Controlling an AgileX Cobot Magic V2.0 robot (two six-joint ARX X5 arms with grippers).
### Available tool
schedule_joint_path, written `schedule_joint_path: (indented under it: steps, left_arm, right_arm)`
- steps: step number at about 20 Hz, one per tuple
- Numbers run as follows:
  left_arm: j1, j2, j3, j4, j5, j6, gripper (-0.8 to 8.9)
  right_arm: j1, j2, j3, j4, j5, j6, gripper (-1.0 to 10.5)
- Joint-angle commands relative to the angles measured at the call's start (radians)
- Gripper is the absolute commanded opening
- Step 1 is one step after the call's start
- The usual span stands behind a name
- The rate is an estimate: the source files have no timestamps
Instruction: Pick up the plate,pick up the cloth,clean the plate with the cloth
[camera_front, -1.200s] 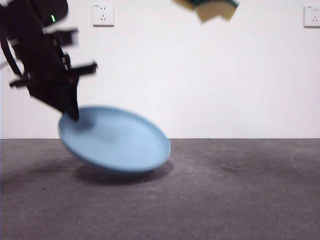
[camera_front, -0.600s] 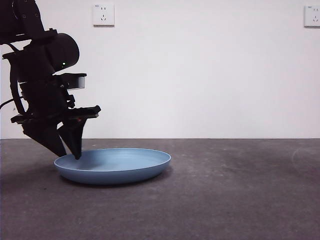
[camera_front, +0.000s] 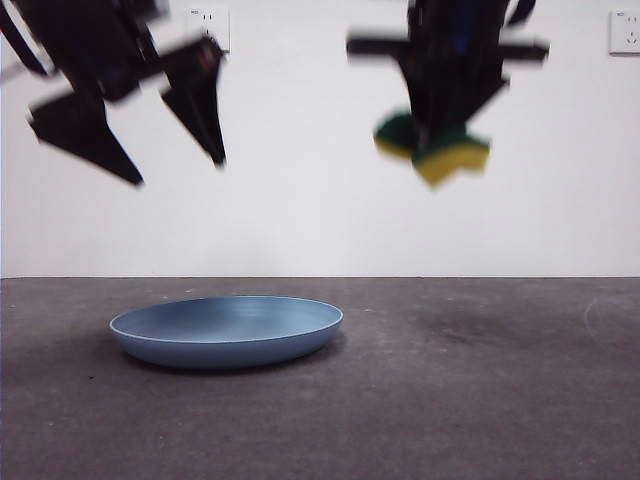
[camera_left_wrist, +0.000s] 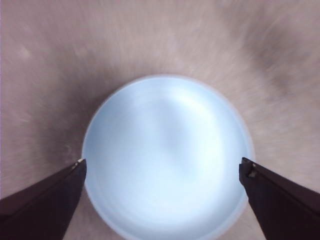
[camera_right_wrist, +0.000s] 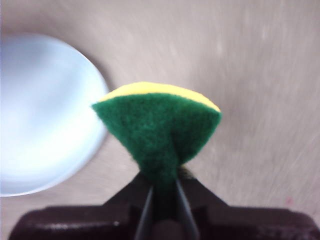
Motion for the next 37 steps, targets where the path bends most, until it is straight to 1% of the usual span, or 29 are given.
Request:
schedule_joint_path:
  steps: [1,2,3,5,8,10,11,12,13,14,15,16,17,24,26,27,28,29,31,32,33,37]
  left_arm:
    - [-0.013,-0.096,-0.004,-0.059,0.001,-0.007,5.84]
    - [-0.017,-0.136,-0.004,-0.083,0.000,-0.007,5.84]
    - [-0.018,-0.171,-0.004,-0.100,0.001,-0.007,5.84]
    - [-0.018,-0.225,-0.004,-0.123,0.001,-0.007,5.84]
    - [-0.018,-0.266,-0.004,-0.149,0.000,-0.006,5.84]
    - [-0.018,-0.268,-0.004,-0.161,0.000,-0.006,5.84]
    - [-0.018,-0.267,-0.004,-0.163,0.000,-0.006,5.84]
    - [-0.018,-0.267,-0.004,-0.162,0.000,-0.006,5.84]
    - [-0.018,-0.267,-0.004,-0.160,0.000,-0.006,5.84]
    - [-0.018,-0.267,-0.004,-0.160,0.000,-0.006,5.83]
    - [-0.018,-0.267,-0.004,-0.160,0.000,-0.005,5.84]
    - [-0.018,-0.267,-0.004,-0.159,0.000,-0.005,5.84]
    - [-0.018,-0.267,-0.004,-0.159,0.000,-0.003,5.83]
    - [-0.018,-0.267,-0.004,-0.153,-0.002,0.005,5.83]
    - [-0.018,-0.266,-0.004,-0.151,-0.021,0.011,5.82]
    - [-0.017,-0.266,-0.004,-0.151,-0.032,0.028,5.33]
    - [-0.018,-0.266,-0.004,-0.152,-0.052,0.032,4.54]
    - [-0.017,-0.266,-0.004,-0.153,-0.070,0.042,3.57]
    - [-0.018,-0.265,-0.004,-0.159,-0.110,0.069,0.79]
    - [-0.017,-0.262,-0.004,-0.160,-0.127,0.089,-0.22]
    - [-0.017,-0.259,-0.004,-0.163,-0.135,0.097,-0.09]
    - [-0.016,-0.254,-0.004,-0.155,-0.140,0.137,-0.09]
  right_arm:
    - [-0.051,0.102,-0.007,0.008,-0.093,0.018,-0.2]
    - [-0.076,0.147,-0.007,0.018,-0.144,0.020,-0.2]
    - [-0.099,0.192,-0.007,0.032,-0.176,0.024,-0.2]
    - [-0.133,0.274,-0.007,0.055,-0.209,0.026,-0.2]
    - [-0.167,0.362,-0.007,0.061,-0.220,0.024,-0.2]
    - [-0.177,0.381,-0.007,0.062,-0.220,0.024,-0.1]
    - [-0.179,0.381,-0.007,0.062,-0.220,0.022,0.3]
    - [-0.179,0.381,-0.007,0.066,-0.222,0.011,1.0]
    - [-0.179,0.381,-0.007,0.068,-0.237,0.000,2.1]
    - [-0.181,0.381,-0.007,0.068,-0.246,-0.002,3.9]
    - [-0.182,0.381,-0.007,0.068,-0.246,0.002,5.8]
    - [-0.181,0.381,-0.007,0.068,-0.245,0.002,7.1]
    - [-0.181,0.381,-0.007,0.069,-0.245,0.002,7.6]
    - [-0.181,0.357,-0.007,0.064,-0.245,0.002,7.6]
    - [-0.177,0.335,-0.007,0.059,-0.245,0.002,7.5]
    - [-0.177,0.320,-0.007,0.052,-0.245,0.002,7.5]
    - [-0.177,0.301,-0.007,0.042,-0.243,0.002,7.0]
    - [-0.174,0.278,-0.007,0.032,-0.243,0.000,5.2]
    - [-0.164,0.224,-0.007,0.023,-0.245,-0.007,1.1]
    - [-0.162,0.189,-0.007,0.027,-0.244,-0.012,-0.2]
    - [-0.158,0.161,-0.007,0.032,-0.244,-0.012,-0.1]
    - [-0.147,0.031,-0.007,0.041,-0.243,-0.022,-0.1]
